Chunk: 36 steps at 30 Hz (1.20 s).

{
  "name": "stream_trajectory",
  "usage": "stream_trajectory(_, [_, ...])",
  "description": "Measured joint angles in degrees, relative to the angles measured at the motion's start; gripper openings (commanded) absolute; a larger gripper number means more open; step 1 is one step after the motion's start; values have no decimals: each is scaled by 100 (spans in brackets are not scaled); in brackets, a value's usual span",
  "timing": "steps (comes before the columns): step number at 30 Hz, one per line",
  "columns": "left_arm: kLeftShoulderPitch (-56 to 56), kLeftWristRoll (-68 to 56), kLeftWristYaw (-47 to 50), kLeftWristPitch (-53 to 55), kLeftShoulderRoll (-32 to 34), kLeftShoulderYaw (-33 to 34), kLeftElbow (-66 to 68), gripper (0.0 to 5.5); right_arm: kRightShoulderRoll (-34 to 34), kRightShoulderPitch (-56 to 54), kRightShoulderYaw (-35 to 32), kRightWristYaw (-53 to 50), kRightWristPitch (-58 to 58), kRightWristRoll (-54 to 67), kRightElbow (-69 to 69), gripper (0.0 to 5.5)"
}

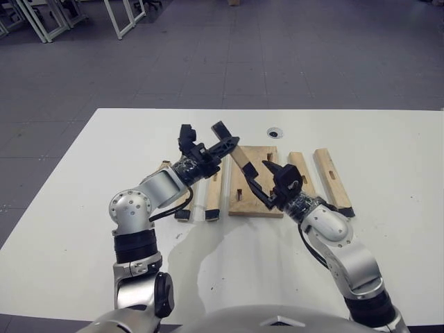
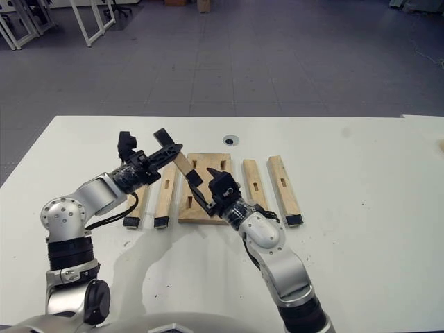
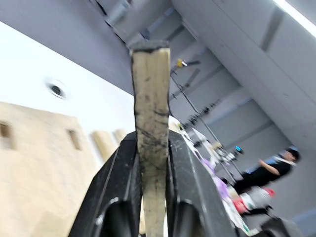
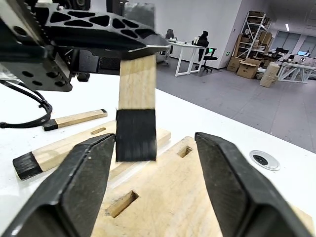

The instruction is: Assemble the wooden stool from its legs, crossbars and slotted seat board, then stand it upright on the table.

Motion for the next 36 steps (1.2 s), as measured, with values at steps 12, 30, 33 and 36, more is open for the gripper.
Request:
stream_trajectory(12, [1012,3759,882,-2575,587,-629,-848,42,386,316,-375,-873,46,-327,75,525])
stream_trajectory(30, [1141,4834,518,-3843,172,-1070,568,42,428,392,-373,-941,100,-506,152,525])
stream_trajectory(33, [1123,4892,513,-4069,172,-1037,735,42,416,389,-377,-932,100,-521,152,525])
stream_trajectory(36, [1136,5054,507,-4280,169,-1026,865,42,416,384,-377,-931,100,-569,152,525])
